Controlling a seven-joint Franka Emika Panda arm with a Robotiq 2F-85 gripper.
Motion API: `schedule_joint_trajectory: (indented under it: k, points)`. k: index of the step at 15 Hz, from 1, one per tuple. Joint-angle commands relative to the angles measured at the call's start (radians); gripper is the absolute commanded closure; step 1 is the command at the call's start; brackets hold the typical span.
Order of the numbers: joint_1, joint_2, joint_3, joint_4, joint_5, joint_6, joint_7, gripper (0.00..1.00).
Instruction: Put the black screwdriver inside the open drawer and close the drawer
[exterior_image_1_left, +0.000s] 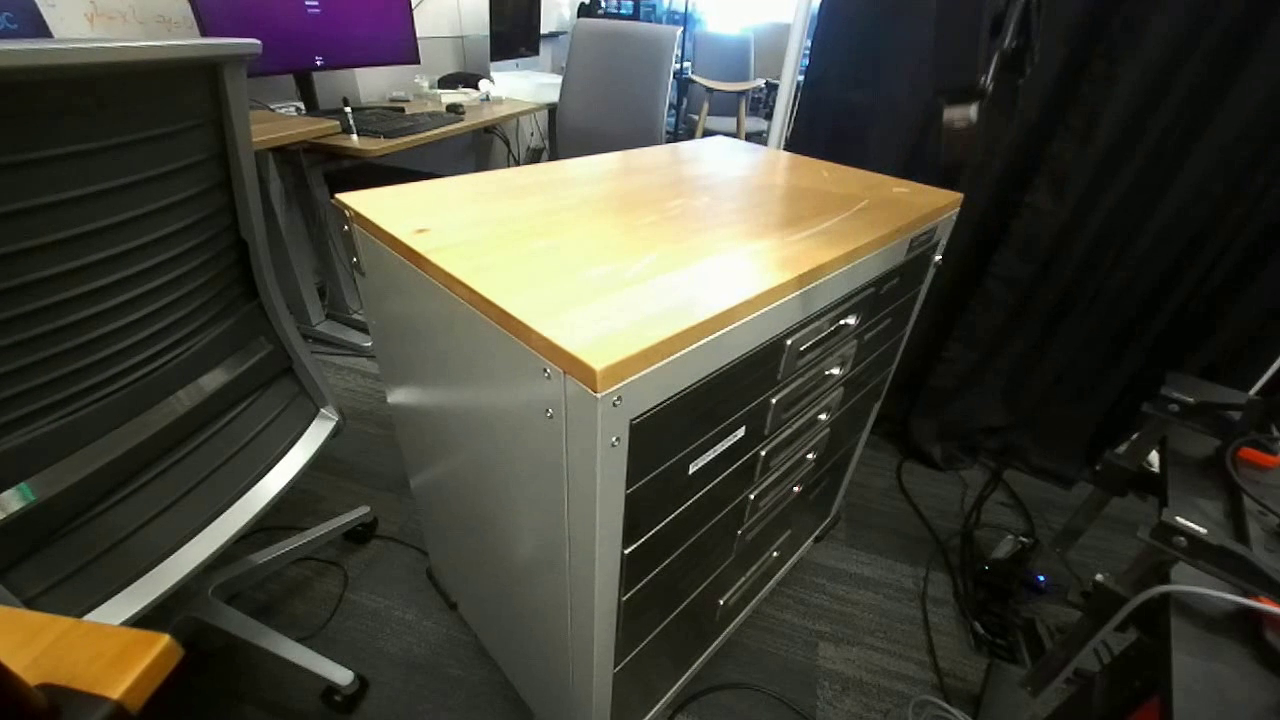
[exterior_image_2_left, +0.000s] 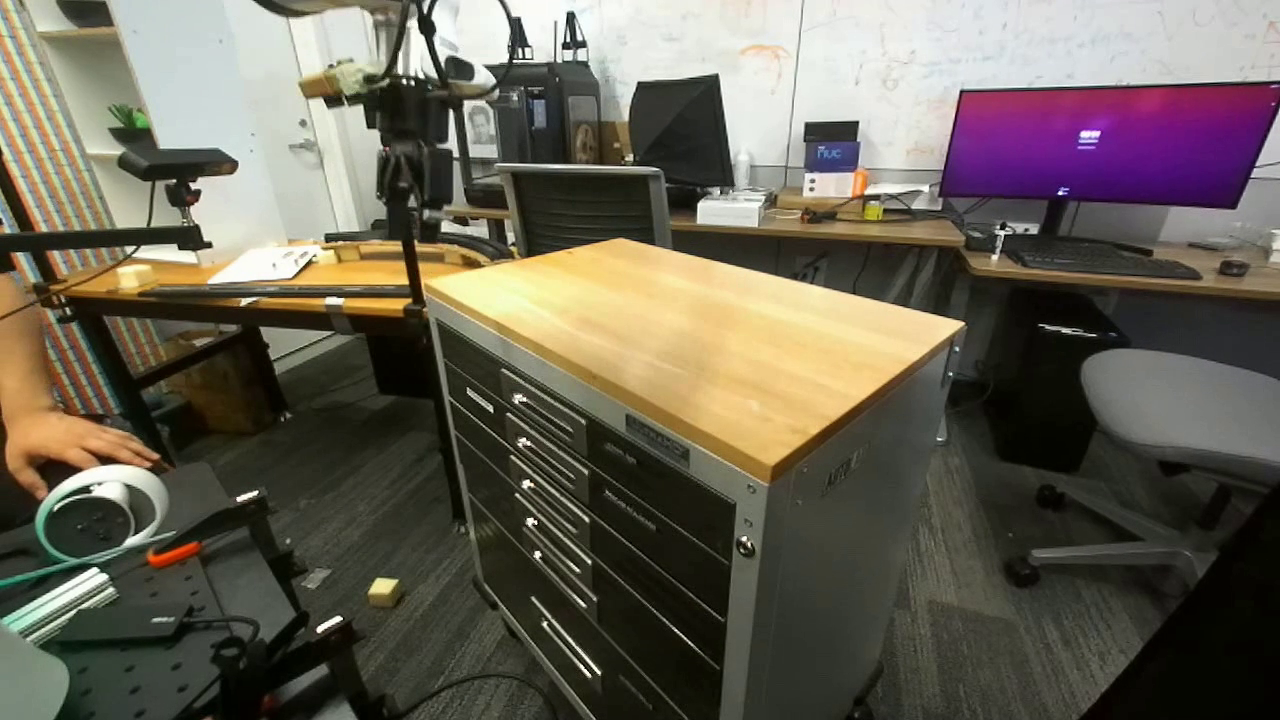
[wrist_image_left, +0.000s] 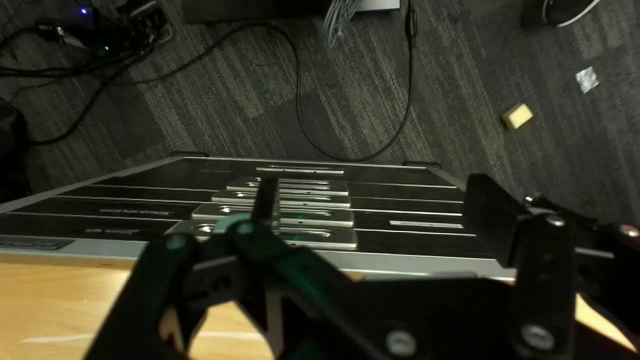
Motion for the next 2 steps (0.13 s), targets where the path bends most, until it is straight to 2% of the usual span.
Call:
schedule_joint_trajectory:
  k: [1, 2]
  points:
    - [-0.033, -0.016, 0.035, 0.040, 0.011, -0.060, -0.030, 0.01]
    - [-0.035, -0.029, 0.037, 0.074, 0.015, -0.101, -0.049, 0.00]
